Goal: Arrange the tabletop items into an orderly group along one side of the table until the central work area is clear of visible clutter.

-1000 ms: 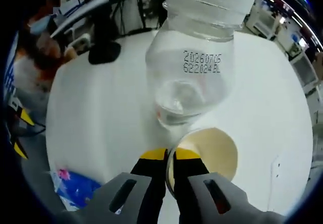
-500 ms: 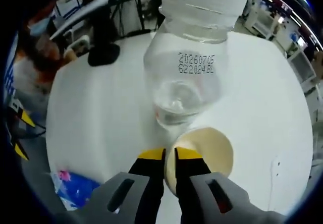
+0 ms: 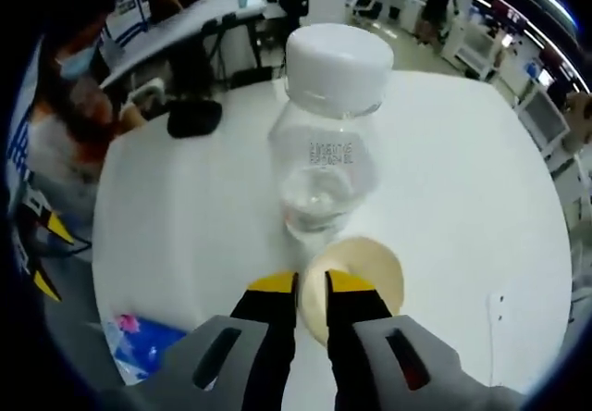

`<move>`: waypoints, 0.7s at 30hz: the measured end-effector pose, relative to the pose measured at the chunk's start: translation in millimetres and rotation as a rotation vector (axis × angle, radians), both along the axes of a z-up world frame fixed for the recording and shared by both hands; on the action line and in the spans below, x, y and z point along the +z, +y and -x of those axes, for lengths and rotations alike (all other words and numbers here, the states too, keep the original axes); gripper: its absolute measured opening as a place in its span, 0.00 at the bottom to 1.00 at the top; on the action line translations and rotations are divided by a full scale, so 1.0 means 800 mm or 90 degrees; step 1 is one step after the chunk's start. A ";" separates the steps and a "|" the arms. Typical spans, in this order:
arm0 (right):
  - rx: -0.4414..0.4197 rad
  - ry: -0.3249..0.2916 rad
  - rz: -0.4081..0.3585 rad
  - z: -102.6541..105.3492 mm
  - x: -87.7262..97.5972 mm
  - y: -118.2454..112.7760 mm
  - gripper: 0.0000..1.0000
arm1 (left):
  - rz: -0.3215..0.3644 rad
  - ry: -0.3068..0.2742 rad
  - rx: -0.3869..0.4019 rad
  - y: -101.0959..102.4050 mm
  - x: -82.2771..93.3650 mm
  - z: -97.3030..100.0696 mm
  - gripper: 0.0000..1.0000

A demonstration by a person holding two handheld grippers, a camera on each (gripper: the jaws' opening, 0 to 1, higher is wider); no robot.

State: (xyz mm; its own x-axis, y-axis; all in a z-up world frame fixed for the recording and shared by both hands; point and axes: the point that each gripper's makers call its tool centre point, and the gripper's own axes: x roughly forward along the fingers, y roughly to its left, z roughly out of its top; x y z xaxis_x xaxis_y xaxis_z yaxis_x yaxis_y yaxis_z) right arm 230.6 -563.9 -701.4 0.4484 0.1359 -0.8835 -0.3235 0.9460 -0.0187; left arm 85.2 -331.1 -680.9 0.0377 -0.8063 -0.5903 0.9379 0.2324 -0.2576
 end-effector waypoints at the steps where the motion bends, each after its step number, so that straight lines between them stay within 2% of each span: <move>1: 0.000 -0.002 -0.001 0.001 0.001 0.001 0.09 | 0.001 0.000 -0.001 0.000 0.001 0.001 0.49; 5: 0.000 -0.008 -0.001 0.007 0.008 0.002 0.10 | 0.002 -0.003 -0.003 0.001 0.003 0.004 0.49; 13: -0.035 -0.050 -0.030 0.015 0.034 0.003 0.11 | 0.003 -0.012 -0.008 0.002 0.008 0.013 0.49; 16: -0.057 -0.067 -0.047 0.022 0.044 0.001 0.13 | 0.004 -0.015 -0.009 0.002 0.009 0.016 0.49; 21: -0.065 -0.083 -0.047 0.039 0.053 -0.002 0.14 | 0.003 -0.017 -0.011 0.004 0.009 0.020 0.49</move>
